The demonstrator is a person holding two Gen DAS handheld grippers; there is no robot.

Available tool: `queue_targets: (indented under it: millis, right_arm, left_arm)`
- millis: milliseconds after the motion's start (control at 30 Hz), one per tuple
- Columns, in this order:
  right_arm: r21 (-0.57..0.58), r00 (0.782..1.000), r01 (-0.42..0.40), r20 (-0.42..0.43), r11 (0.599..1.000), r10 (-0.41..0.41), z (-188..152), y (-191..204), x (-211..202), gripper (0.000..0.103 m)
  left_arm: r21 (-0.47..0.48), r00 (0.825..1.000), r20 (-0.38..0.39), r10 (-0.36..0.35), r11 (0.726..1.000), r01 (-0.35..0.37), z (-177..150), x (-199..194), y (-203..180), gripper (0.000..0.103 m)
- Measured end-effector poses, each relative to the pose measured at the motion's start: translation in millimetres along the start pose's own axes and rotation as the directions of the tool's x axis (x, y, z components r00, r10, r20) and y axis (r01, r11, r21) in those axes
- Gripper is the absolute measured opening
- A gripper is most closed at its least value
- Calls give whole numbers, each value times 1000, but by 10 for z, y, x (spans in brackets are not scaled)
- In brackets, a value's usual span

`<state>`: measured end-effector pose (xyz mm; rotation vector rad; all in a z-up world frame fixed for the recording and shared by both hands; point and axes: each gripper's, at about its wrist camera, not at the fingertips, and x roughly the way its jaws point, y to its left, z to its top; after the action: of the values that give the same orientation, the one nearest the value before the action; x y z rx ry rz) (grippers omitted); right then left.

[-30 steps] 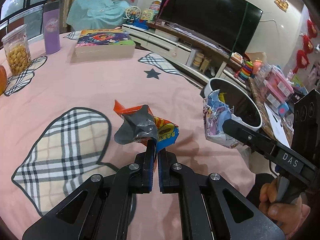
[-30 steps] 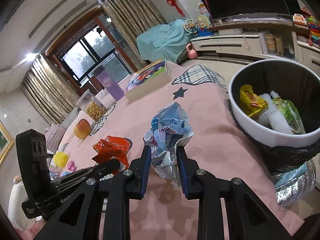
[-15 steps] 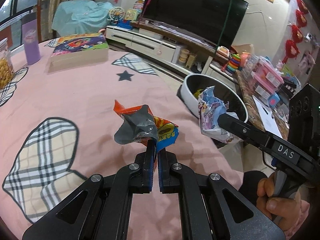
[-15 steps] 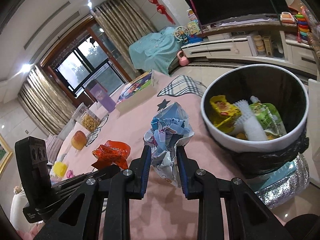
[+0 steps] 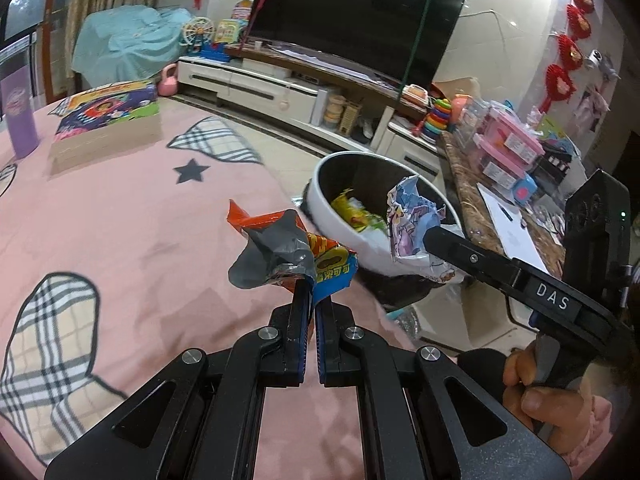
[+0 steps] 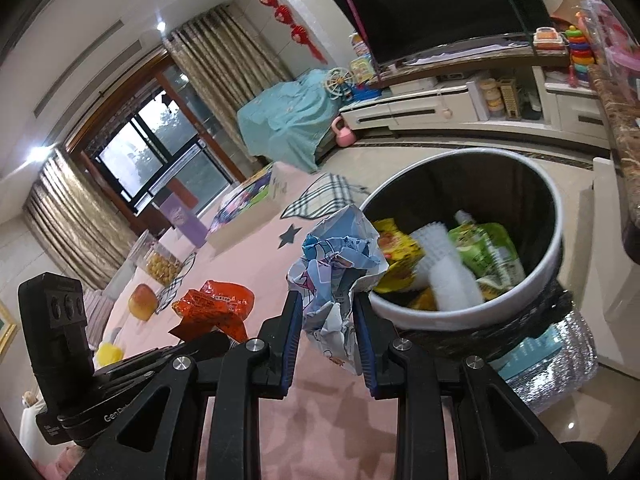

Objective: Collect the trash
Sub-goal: 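Carry the orange snack bag and blue-white wrapper over the bin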

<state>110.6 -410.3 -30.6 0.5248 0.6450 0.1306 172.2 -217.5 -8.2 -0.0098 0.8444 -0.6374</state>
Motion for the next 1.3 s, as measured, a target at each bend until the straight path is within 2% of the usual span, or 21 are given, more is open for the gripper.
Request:
queue_targets:
  millis: [500, 1300]
  right_arm:
    - [36, 998, 63, 30, 997, -64, 190, -340, -124, 27]
    - [39, 997, 77, 28, 996, -78, 468, -556, -82, 27]
  left_arm:
    - [53, 997, -38, -65, 996, 67, 265, 349, -394, 3]
    - [114, 995, -73, -68, 991, 77, 478, 703, -757, 3]
